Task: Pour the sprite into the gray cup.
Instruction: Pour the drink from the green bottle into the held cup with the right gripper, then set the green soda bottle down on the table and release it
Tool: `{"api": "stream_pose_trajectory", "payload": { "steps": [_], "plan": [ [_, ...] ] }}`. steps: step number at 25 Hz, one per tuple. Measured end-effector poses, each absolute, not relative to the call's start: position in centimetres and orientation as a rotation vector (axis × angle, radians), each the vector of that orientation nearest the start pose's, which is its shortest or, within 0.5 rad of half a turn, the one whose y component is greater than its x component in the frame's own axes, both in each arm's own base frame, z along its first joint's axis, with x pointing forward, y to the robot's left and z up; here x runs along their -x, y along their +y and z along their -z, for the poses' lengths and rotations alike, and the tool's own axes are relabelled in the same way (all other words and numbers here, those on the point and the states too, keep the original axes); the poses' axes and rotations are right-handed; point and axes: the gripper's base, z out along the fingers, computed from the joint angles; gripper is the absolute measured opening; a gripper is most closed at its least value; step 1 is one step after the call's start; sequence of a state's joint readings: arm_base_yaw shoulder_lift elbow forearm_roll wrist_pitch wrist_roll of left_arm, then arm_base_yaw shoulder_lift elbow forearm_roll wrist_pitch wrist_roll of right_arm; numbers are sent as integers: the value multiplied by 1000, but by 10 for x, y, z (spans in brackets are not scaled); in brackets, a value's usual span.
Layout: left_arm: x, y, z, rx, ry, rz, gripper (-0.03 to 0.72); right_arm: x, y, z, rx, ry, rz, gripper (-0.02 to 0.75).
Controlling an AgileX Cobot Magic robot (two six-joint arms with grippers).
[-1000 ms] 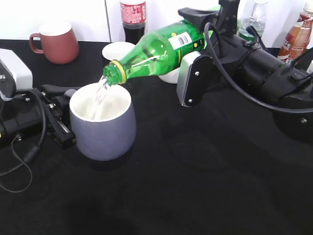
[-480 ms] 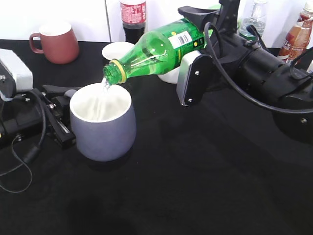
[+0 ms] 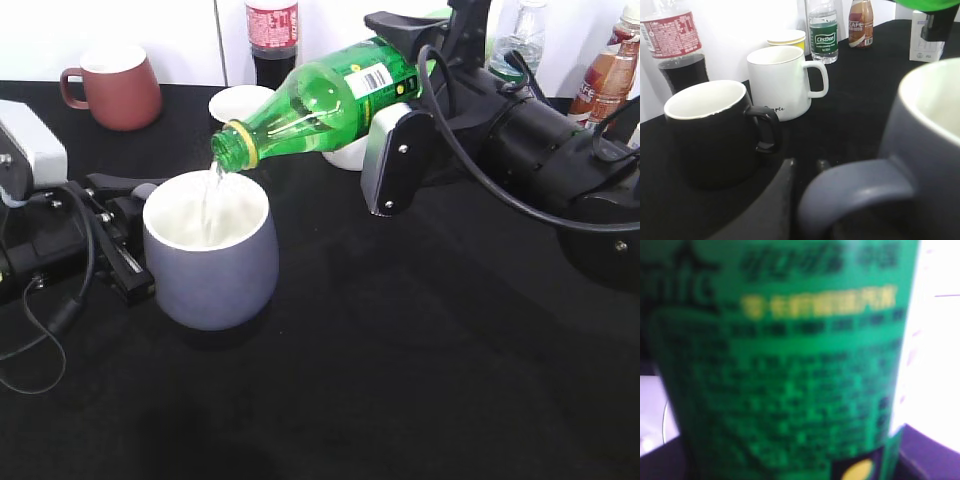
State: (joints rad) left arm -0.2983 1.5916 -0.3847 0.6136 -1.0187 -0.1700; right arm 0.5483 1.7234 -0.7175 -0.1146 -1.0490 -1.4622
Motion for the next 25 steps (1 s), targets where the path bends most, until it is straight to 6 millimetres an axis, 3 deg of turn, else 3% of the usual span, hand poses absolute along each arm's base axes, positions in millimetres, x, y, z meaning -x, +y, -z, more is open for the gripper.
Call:
{"api": "stream_pose_trajectory", "payload": {
  "steps": [4,7,14,16,20,22,25],
  "plan": [
    [-227,-117,-173,-777,1591,535,76,-286,185,-222,1314,689,717,438],
    [-227,-117,-173,-778,1591,534,76,-286,185,-222,1249,778,598,438],
    [-227,-116,-172,-775,1607,525,76,-287,184,-218,805,1245,-95,438],
    [-231,-112,-173,-703,1624,506,76,-287,184,-217,682,1343,-257,438],
    [-248,-91,-172,-425,1645,298,76,-287,184,-217,608,1383,-344,438],
    [-260,-76,-163,-247,1648,205,76,-287,184,-217,595,1389,-360,438],
    [-292,-61,-140,-170,1694,128,76,-287,184,-217,592,1391,-364,438]
  ]
}}
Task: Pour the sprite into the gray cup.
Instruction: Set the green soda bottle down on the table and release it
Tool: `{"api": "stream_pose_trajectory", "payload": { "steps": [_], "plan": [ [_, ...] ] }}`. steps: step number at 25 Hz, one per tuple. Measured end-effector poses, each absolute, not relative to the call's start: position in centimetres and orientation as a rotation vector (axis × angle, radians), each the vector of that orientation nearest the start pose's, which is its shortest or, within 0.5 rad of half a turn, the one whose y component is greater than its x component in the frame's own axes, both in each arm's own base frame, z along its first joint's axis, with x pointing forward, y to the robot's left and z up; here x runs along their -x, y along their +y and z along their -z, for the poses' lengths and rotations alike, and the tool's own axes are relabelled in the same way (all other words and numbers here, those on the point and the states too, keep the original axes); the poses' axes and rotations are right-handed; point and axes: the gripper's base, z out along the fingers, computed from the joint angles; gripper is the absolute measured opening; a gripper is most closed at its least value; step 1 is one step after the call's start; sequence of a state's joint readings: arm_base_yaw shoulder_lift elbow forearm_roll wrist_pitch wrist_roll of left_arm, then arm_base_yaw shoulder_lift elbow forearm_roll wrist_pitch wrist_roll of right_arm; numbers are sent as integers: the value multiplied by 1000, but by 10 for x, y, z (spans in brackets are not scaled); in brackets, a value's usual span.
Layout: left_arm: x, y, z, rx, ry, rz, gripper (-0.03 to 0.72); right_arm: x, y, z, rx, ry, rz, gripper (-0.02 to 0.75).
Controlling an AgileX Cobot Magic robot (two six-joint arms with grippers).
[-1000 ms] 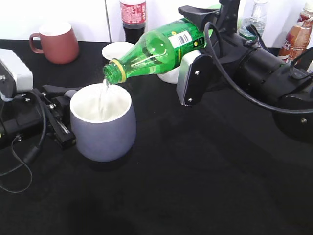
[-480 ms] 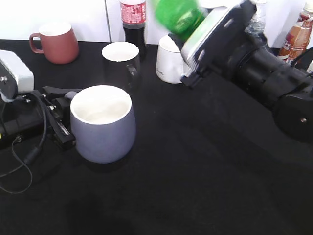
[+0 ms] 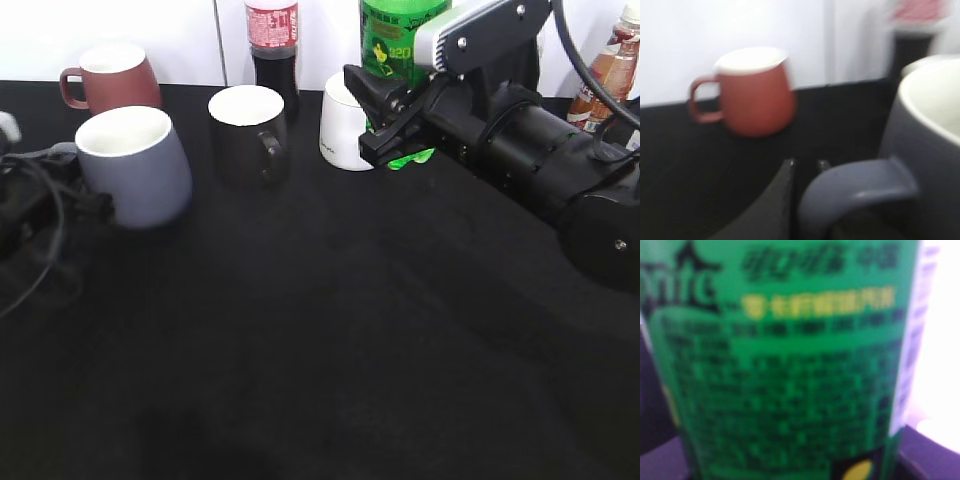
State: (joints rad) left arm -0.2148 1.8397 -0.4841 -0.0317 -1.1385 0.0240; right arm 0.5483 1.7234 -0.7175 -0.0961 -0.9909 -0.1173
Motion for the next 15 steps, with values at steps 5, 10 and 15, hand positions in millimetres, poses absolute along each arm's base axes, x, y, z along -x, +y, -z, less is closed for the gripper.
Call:
{"api": "stream_pose_trajectory", "payload": {
  "steps": [5,10,15],
  "plan": [
    [-356,-55,-119,-144,1655,66,76,-287,184,-217,591,1391,-365,438],
    [-380,-45,-118,-160,1620,-1,76,-287,184,-217,591,1391,-365,438],
    [-381,-44,-112,-172,1677,-4,76,-287,184,-217,591,1391,-365,438]
  ]
}}
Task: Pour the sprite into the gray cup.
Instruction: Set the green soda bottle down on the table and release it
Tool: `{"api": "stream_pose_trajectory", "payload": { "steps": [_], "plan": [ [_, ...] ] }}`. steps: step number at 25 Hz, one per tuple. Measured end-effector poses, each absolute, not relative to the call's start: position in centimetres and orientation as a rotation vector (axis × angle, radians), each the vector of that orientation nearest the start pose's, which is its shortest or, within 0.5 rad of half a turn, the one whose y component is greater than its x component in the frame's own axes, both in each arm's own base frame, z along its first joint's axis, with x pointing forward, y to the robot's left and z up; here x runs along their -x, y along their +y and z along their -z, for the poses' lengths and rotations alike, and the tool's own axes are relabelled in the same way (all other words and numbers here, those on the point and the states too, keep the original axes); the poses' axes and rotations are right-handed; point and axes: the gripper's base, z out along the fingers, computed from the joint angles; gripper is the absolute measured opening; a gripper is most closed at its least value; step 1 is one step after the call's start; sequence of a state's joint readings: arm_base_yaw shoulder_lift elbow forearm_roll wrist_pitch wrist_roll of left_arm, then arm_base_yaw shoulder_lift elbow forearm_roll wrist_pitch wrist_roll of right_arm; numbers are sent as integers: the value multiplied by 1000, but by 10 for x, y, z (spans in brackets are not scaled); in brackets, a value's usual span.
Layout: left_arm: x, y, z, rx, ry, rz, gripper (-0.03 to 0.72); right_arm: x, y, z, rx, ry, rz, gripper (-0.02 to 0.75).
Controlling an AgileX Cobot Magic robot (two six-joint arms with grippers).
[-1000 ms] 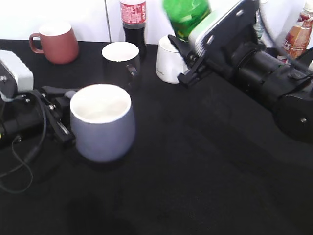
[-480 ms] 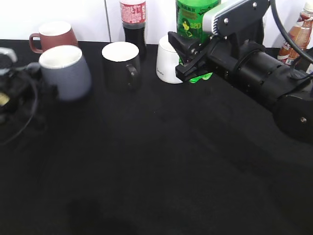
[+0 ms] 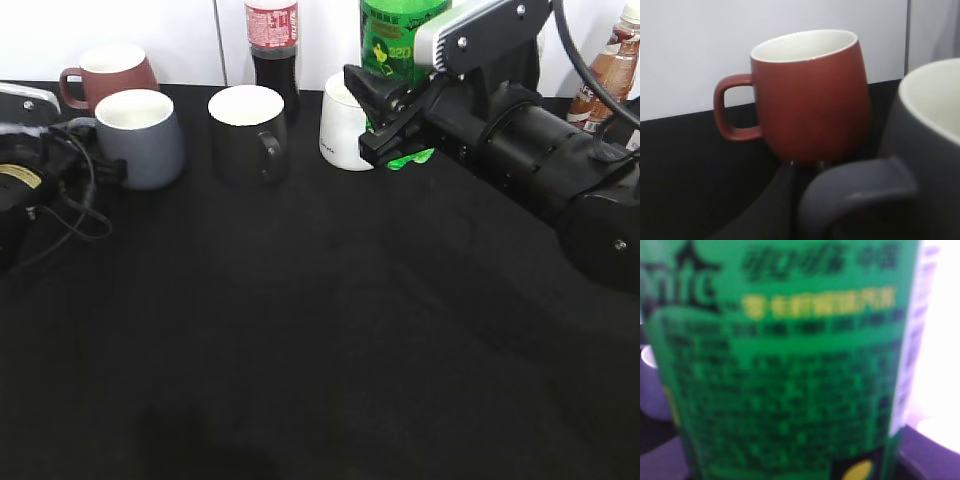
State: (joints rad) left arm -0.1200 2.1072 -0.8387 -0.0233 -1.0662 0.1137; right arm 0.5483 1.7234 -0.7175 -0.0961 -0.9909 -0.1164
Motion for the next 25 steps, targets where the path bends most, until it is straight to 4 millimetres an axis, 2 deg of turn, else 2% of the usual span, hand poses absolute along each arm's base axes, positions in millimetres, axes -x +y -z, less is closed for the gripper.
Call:
{"api": "stream_pose_trajectory", "payload": {
  "steps": [1,5,8,11,15,17,19,22,24,25],
  "plan": [
    [-381,-44,-112,-170,1675,-2,86,-287,184,-217,591,1391,-365,438],
    [-382,-44,-111,-157,1691,2,213,-287,184,-217,591,1391,-365,438],
    [-380,-43,-110,-152,1694,2,244,-287,184,-217,591,1391,-365,438],
    [-362,-41,-103,-150,1702,-1,279,-287,184,-217,591,1391,-365,438],
    [-334,-40,-100,-159,1709,3,281,-287,184,-217,591,1391,-365,438],
    [-317,-48,-113,-181,1700,24,281,-289,181,-218,544,1403,-358,438],
    [-297,-60,-136,-215,1664,62,281,-292,170,-230,395,1417,-336,438],
    [-273,-78,-169,-284,1679,129,281,-301,136,-244,233,1446,-209,438],
    [-260,-88,-192,-326,1699,168,281,-312,108,-242,140,1483,-138,438],
    [-253,-91,-201,-343,1707,183,281,-316,100,-238,116,1494,-115,438]
  ]
}}
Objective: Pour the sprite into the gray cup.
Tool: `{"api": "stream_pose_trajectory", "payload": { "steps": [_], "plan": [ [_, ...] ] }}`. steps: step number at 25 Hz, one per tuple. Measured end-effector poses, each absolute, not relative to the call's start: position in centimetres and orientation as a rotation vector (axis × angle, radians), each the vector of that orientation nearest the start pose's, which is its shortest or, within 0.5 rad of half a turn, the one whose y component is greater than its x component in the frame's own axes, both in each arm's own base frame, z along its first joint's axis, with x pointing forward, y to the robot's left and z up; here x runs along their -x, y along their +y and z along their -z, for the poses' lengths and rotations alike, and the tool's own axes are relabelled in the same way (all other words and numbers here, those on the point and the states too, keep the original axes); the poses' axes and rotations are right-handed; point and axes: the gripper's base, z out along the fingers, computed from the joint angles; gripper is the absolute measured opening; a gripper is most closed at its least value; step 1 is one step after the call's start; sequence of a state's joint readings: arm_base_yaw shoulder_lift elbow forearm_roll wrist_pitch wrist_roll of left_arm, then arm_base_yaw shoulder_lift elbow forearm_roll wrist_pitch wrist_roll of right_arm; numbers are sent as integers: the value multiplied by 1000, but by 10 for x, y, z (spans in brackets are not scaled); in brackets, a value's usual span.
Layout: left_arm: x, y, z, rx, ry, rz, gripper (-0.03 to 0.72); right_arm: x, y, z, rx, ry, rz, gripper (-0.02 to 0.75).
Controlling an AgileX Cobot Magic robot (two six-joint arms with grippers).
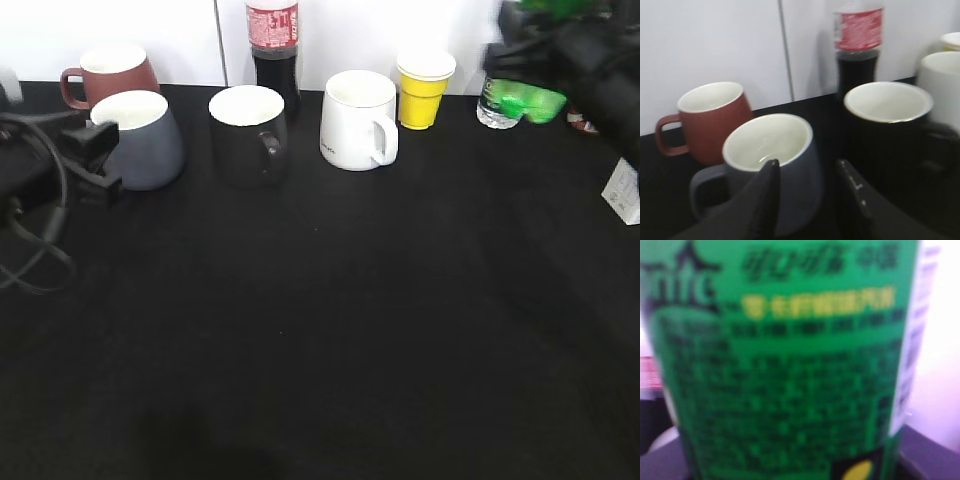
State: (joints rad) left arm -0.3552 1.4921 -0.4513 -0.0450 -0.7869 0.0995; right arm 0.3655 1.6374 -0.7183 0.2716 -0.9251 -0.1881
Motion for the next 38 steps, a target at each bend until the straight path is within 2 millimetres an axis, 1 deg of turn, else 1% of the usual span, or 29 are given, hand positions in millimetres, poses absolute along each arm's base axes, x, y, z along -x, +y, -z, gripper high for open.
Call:
{"api": "stream_pose_trajectory", "payload": {
  "steps": [2,3,5,6,8,10,12,16,19,20,24,26,27,28,31,34,35,36,37,38],
  "plan": [
    [-242,-94,-212,-372,1736,204,281,-326,97,-217,106,1511,-84,438],
    [-239,-94,-214,-381,1758,207,281,-332,99,-200,98,1543,-86,438],
    [-236,-94,-211,-396,1817,204,281,-343,102,-169,82,1595,-82,438],
    [-236,-94,-209,-401,1839,203,281,-350,102,-158,61,1613,-85,438],
    [-235,-94,-208,-404,1850,202,281,-364,100,-142,9,1617,-100,438],
    [-235,-94,-208,-404,1851,202,281,-375,102,-132,-11,1617,-102,438],
    [-235,-94,-208,-404,1852,202,281,-381,104,-126,-14,1617,-105,438],
    [-235,-94,-207,-404,1853,202,281,-386,105,-122,-12,1614,-100,442],
    [-235,-94,-207,-405,1854,202,281,-386,105,-122,-10,1617,-99,552],
    [-235,-94,-207,-405,1854,202,281,-386,105,-122,-10,1617,-99,577],
    [-235,-94,-207,-405,1854,202,281,-386,106,-120,-4,1650,-104,588],
    [-235,-94,-207,-405,1854,202,281,-384,107,-125,-3,1686,-115,588],
    [-235,-94,-207,-405,1854,202,281,-381,106,-131,-4,1680,-116,588],
    [-235,-94,-207,-405,1854,202,281,-377,104,-133,-3,1686,-115,588],
    [-235,-94,-207,-405,1854,202,281,-356,99,-123,41,1734,-106,588],
    [-235,-94,-207,-405,1854,202,281,-334,93,-127,69,1735,-102,588],
    [-235,-94,-207,-405,1854,202,281,-324,90,-132,74,1738,-103,588],
    [-235,-94,-207,-406,1858,201,281,-315,88,-143,83,1741,-114,588],
    [-235,-94,-206,-413,1887,199,281,-308,87,-156,91,1780,-134,588],
    [-235,-94,-205,-428,1948,196,281,-300,88,-169,103,1856,-159,588]
  ]
}}
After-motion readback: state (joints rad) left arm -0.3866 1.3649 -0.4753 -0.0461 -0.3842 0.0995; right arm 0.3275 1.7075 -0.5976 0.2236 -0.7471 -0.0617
